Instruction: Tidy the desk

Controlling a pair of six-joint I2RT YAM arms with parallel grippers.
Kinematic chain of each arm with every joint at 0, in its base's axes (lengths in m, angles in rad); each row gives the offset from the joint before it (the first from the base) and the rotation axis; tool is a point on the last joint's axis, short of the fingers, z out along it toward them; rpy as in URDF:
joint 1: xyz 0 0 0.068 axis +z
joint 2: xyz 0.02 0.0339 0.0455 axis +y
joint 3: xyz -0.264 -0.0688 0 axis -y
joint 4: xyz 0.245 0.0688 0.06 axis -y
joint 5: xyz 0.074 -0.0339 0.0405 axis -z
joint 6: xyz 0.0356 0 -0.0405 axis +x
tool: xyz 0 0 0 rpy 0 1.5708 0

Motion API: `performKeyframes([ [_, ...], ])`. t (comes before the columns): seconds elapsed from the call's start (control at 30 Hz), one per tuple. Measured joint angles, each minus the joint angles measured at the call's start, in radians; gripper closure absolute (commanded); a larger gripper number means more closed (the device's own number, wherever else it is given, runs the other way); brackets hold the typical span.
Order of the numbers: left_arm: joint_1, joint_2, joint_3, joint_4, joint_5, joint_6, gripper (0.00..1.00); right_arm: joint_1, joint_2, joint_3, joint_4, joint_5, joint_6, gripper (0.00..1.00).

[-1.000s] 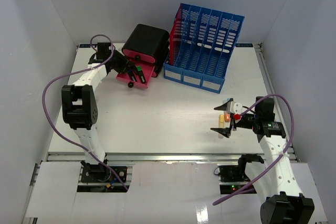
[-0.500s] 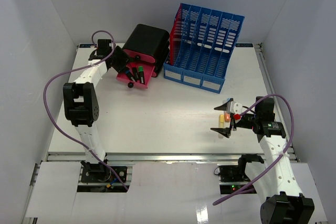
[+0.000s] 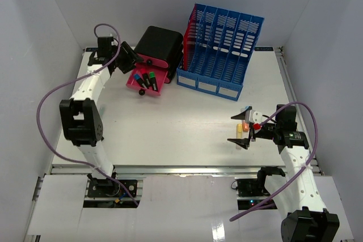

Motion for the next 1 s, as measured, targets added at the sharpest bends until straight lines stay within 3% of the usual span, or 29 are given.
performKeyframes([
  [0.1, 0.005, -0.157, -0.084, 0.056, 0.005, 0.03, 0.3, 0.0, 0.0, 0.0, -0.012, -0.008, -0.009, 0.09],
  [0.27, 0.023, -0.551, -0.371, 0.184, 0.047, 0.077, 0.14, 0.0, -0.007, 0.0, -0.016, -0.022, -0.013, 0.1],
  [0.4, 0.031, -0.742, -0.547, 0.268, 0.078, 0.115, 0.12, 0.0, -0.003, 0.0, -0.014, -0.026, -0.008, 0.11],
  [0.53, 0.031, -0.813, -0.705, 0.279, 0.098, 0.126, 0.12, 0.0, 0.02, 0.0, -0.012, -0.025, -0.005, 0.11],
  [0.73, 0.031, -0.9, -0.914, 0.246, 0.066, 0.021, 0.12, 0.0, 0.05, 0.0, -0.011, -0.016, 0.009, 0.13],
  [1.0, 0.029, -0.842, -1.062, 0.346, 0.089, -0.111, 0.1, 0.0, 0.026, -0.016, -0.008, 0.06, 0.047, 0.13],
])
